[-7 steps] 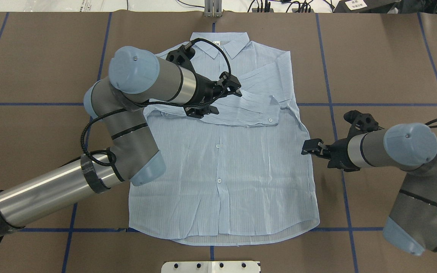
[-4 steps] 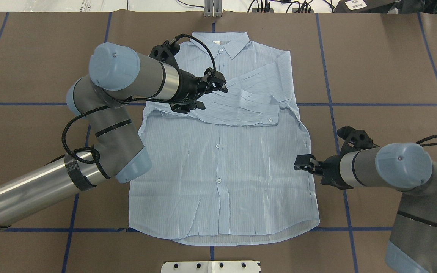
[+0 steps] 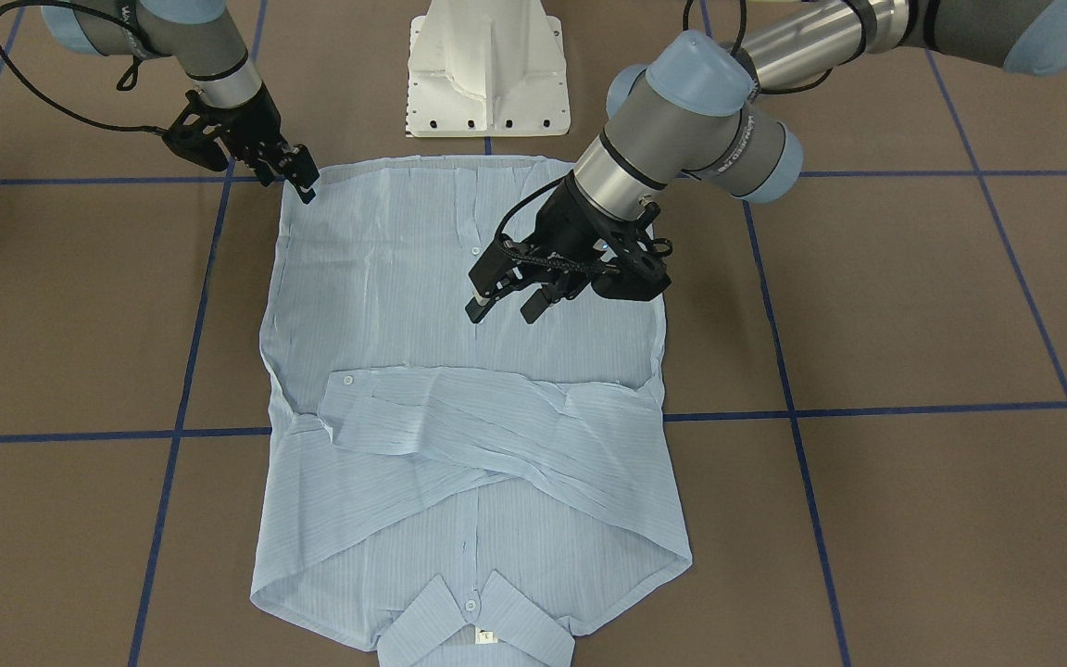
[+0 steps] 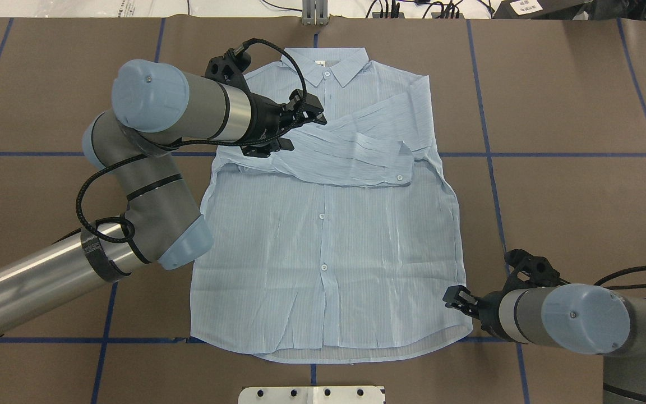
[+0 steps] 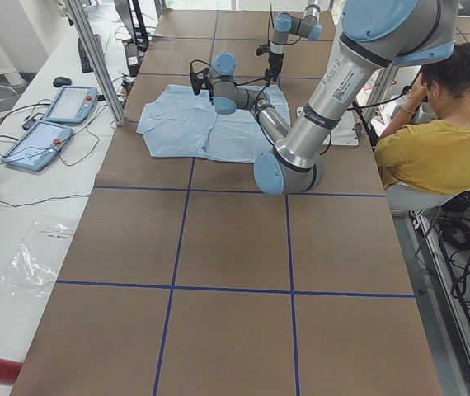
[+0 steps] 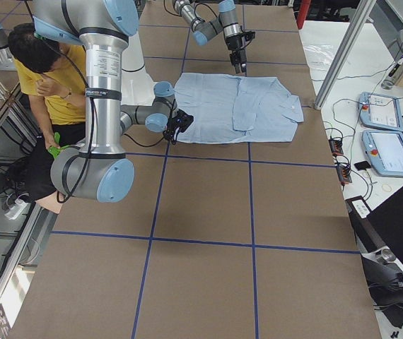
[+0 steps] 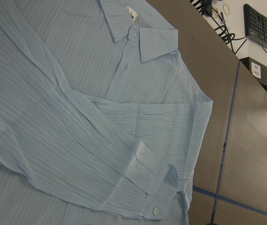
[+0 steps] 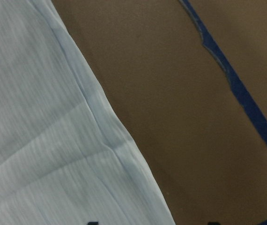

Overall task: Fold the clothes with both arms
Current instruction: 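Release the sleeve with the left gripper while the right gripper moves to the hem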

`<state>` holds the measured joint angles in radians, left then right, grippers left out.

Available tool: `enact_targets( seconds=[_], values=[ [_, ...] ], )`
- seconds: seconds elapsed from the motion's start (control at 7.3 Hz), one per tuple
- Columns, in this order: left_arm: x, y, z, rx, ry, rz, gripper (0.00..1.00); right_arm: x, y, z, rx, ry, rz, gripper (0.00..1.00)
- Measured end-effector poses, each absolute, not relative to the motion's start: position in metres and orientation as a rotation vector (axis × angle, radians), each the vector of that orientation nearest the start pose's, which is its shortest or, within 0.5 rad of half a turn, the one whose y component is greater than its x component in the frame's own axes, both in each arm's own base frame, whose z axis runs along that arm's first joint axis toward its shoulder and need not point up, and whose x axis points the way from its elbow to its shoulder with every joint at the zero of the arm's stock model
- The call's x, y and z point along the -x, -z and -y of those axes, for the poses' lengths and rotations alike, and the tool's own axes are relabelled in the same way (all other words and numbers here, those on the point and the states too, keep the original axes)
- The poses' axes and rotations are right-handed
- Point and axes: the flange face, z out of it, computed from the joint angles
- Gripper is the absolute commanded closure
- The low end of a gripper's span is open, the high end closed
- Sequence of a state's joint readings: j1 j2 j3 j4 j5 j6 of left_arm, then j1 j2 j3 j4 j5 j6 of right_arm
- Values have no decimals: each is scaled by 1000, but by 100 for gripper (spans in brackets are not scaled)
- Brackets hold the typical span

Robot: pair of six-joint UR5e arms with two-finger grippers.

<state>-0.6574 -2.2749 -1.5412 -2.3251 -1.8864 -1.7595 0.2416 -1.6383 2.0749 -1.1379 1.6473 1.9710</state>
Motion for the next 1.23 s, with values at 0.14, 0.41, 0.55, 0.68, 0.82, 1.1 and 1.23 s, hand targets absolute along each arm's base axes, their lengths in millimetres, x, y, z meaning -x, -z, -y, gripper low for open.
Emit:
enact_targets(
  seconds=[0.14,0.41,0.55,0.68,0.82,1.1,1.23],
  values=[
    [-482,-158,502,-77,470,-1449,15,424,-410,232,144,-566,870,30],
    [-475,-165,497,-77,471,-1448,15,426,-411,229,148,-559,866,30],
    [-472,-167,494,-78,470,-1451,15,428,-411,227,151,-555,865,35],
    [-470,-168,492,-79,470,-1453,15,428,-411,226,154,-551,864,41],
    [-468,-168,492,-80,470,-1454,15,429,-411,224,157,-548,864,46],
    [-468,-168,492,-80,470,-1454,15,430,-412,222,163,-542,860,71],
    [-468,-168,492,-80,470,-1454,15,430,-412,221,166,-539,859,100]
  ],
)
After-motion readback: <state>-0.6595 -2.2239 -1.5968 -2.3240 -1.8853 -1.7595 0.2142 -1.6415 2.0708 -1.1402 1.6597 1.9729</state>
